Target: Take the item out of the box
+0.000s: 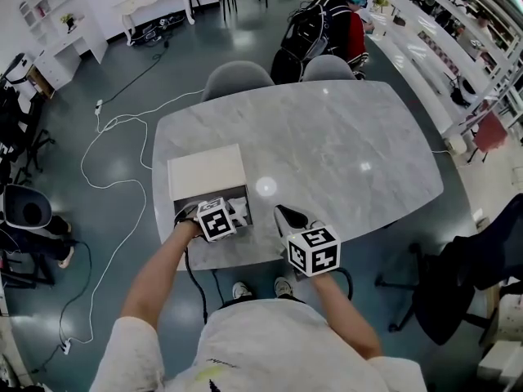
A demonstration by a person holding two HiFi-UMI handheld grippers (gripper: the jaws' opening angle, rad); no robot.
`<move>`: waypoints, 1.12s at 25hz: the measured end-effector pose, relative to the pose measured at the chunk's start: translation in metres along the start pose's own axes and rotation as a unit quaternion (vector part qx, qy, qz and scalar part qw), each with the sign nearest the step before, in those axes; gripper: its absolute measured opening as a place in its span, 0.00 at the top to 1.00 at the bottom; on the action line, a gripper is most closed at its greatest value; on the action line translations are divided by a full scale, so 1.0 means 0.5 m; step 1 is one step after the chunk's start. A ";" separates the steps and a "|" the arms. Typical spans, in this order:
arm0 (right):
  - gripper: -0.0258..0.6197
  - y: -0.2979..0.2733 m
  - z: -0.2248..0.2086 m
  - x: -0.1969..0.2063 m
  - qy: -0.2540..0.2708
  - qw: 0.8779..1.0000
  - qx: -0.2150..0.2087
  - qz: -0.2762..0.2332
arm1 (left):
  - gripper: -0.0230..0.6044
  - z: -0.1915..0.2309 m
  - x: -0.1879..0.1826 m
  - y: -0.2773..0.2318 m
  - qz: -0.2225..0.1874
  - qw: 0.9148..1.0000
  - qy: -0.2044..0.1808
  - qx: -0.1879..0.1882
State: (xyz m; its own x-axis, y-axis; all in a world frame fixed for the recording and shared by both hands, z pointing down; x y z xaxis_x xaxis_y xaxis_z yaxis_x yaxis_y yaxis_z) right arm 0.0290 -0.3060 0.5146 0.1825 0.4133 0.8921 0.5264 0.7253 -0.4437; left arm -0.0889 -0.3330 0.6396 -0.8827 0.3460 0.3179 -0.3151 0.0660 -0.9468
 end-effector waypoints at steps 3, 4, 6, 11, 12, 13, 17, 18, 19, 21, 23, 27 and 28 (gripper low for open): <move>0.95 0.008 -0.002 0.000 -0.003 1.000 0.004 0.001 | 0.83 0.000 0.000 -0.002 0.004 1.000 -0.004 -0.006; 0.95 0.010 -0.002 0.001 -0.004 1.000 0.005 0.001 | 0.83 0.000 0.000 -0.004 0.006 1.000 -0.005 -0.007; 0.95 0.013 -0.004 0.005 -0.005 1.000 0.007 0.001 | 0.84 -0.001 0.001 -0.010 0.011 1.000 -0.006 -0.007; 0.95 0.016 0.002 0.007 -0.008 1.000 0.012 0.002 | 0.91 0.001 0.005 -0.016 0.018 1.000 -0.018 -0.016; 0.95 0.017 0.004 0.008 -0.009 1.000 0.013 0.002 | 0.91 0.002 0.008 -0.015 0.018 1.000 -0.017 -0.017; 0.95 0.018 0.005 0.009 -0.009 1.000 0.013 0.002 | 0.91 0.003 0.011 -0.016 0.018 1.000 -0.014 -0.016; 0.95 0.024 0.005 0.014 -0.008 1.000 0.014 0.002 | 0.93 0.002 0.014 -0.016 0.008 1.000 -0.001 -0.017; 0.95 0.026 0.003 0.013 -0.008 1.000 0.013 0.001 | 0.93 0.001 0.011 -0.014 0.006 1.000 0.000 -0.019; 0.95 0.027 0.003 0.011 -0.008 1.000 0.012 0.001 | 0.94 0.000 0.009 -0.010 0.004 1.000 0.000 -0.021; 0.95 0.029 0.003 0.005 -0.006 1.000 0.008 -0.001 | 0.94 -0.002 0.007 -0.001 0.001 1.000 -0.001 -0.026; 0.95 0.028 0.008 0.000 -0.005 1.000 0.004 -0.002 | 0.94 -0.004 0.008 0.009 -0.004 1.000 0.004 -0.028; 0.95 0.030 0.014 0.008 -0.001 1.000 -0.009 -0.007 | 0.94 -0.017 0.010 0.023 -0.023 0.999 0.019 -0.040; 0.95 0.032 0.013 0.010 0.000 1.000 -0.013 -0.007 | 0.94 -0.023 0.008 0.026 -0.028 0.998 0.022 -0.045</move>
State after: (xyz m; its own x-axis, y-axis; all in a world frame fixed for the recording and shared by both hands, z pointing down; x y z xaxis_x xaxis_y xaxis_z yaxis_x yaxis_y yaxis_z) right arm 0.0331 -0.2886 0.5112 0.1754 0.4023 0.8985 0.5509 0.7163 -0.4283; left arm -0.0924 -0.3202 0.6279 -0.8479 0.3795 0.3702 -0.3296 0.1695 -0.9288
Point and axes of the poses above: the fingertips, and each gripper's own axes: y backward along the fingers, z to its left, x out of its underside, the point moved 2 cm from there along y, backward along the fingers, and after that the axes turned 14 degrees about y, right-handed, at the moved point
